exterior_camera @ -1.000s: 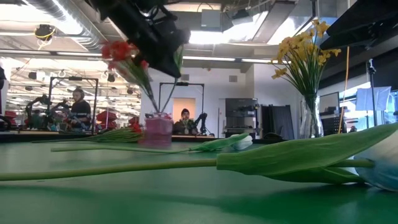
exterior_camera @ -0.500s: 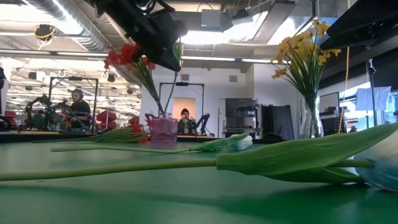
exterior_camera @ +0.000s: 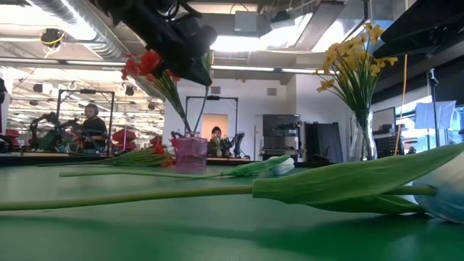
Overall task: Sort flowers into vase by color
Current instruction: Put the left red tulip into the pink vase
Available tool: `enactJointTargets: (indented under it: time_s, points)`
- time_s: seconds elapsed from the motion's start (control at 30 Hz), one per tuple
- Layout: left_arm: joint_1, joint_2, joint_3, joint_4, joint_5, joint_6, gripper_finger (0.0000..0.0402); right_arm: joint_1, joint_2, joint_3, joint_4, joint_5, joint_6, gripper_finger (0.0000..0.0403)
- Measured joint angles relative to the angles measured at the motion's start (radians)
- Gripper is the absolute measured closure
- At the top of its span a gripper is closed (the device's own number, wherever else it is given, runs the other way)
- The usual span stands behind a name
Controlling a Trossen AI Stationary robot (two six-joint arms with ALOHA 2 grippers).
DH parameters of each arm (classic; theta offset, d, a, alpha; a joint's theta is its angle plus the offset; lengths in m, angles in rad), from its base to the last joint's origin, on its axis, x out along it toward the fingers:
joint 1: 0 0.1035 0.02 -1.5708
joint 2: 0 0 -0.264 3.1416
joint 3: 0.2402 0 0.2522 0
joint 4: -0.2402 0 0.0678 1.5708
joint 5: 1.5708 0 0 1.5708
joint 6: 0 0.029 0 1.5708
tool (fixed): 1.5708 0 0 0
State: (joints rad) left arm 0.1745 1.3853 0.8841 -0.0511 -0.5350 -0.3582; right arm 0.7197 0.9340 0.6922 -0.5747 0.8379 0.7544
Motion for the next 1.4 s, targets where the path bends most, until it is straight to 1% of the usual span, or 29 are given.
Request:
enactJointTargets:
  time_s: [0.13, 0.27, 0.43, 0.57, 1.4]
  points:
    - [0.002, 0.0, -0.033, 0.025, 0.0, -0.007, 0.0399, 0.0, 0.0, 0.0, -0.003, 0.0, 0.0, 0.015]
    - [0.002, 0.0, -0.065, 0.099, 0.005, -0.006, 0.0399, 0.0, 0.0, 0.0, -0.003, 0.0, 0.0, 0.015]
    - [0.022, 0.0, -0.097, 0.245, 0.096, -0.006, 0.0399, 0.0, 0.0, 0.0, -0.003, 0.0, 0.0, 0.015]
    - [0.028, 0.0, -0.1, 0.286, 0.115, -0.006, 0.0399, 0.0, 0.0, 0.0, -0.003, 0.0, 0.0, 0.015]
    - [0.028, 0.0, -0.1, 0.261, 0.115, 0.002, 0.0398, 0.0, 0.0, 0.0, -0.003, 0.018, -0.001, 0.015]
